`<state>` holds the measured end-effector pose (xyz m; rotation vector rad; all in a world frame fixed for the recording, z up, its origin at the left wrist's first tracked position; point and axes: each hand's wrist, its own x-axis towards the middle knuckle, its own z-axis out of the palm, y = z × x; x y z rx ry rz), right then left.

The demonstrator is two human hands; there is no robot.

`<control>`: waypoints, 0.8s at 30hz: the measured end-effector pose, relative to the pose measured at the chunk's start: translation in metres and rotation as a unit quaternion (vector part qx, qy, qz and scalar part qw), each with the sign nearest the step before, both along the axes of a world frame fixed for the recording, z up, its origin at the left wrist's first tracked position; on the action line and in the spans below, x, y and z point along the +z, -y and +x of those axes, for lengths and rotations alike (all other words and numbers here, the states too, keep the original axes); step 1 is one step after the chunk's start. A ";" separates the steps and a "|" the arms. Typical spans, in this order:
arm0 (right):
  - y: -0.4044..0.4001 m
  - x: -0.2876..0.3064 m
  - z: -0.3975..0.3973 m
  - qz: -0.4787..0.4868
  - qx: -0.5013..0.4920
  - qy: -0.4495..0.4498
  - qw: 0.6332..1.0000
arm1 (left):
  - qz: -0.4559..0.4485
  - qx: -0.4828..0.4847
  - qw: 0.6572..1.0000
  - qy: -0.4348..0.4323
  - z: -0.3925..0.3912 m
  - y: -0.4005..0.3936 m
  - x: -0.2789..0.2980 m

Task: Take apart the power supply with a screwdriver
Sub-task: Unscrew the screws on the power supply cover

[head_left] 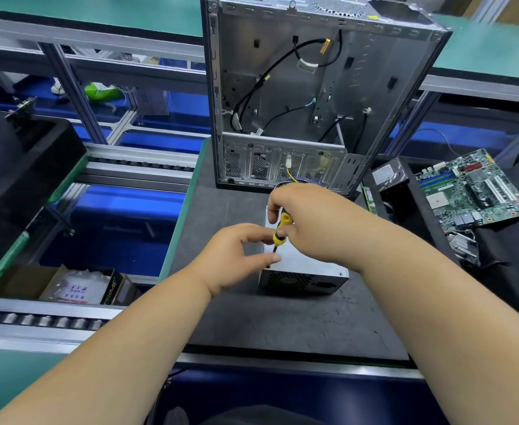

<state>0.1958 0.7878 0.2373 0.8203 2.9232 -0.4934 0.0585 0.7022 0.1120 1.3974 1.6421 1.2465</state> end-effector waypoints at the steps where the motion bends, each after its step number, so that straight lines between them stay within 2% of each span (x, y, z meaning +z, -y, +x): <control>1: 0.001 0.001 -0.001 0.003 0.014 0.006 1.000 | 0.004 0.004 0.999 0.046 0.001 -0.001 0.004; 3: 0.002 0.003 -0.004 0.016 0.041 0.014 0.999 | 0.025 0.003 0.994 0.108 0.003 -0.002 0.011; 6: 0.001 0.003 -0.005 0.014 0.054 0.009 0.998 | 0.034 -0.005 0.992 0.122 0.004 -0.004 0.015; 9: 0.001 0.000 -0.002 0.018 0.025 -0.022 0.999 | 0.038 0.002 0.994 0.103 0.003 -0.006 0.017; 13: 0.004 -0.010 0.000 0.121 -0.063 -0.053 0.989 | 0.051 0.014 0.997 0.050 0.007 -0.010 0.022; 16: 0.007 -0.017 0.000 0.091 -0.069 -0.071 0.991 | 0.065 0.013 0.998 0.016 0.011 -0.014 0.023; 21: 0.005 -0.012 0.003 0.046 -0.050 -0.050 0.996 | 0.056 -0.006 0.998 0.008 0.010 -0.016 0.020; 24: 0.000 -0.009 0.006 0.016 -0.038 -0.041 0.998 | 0.039 -0.028 0.998 0.035 0.004 -0.012 0.019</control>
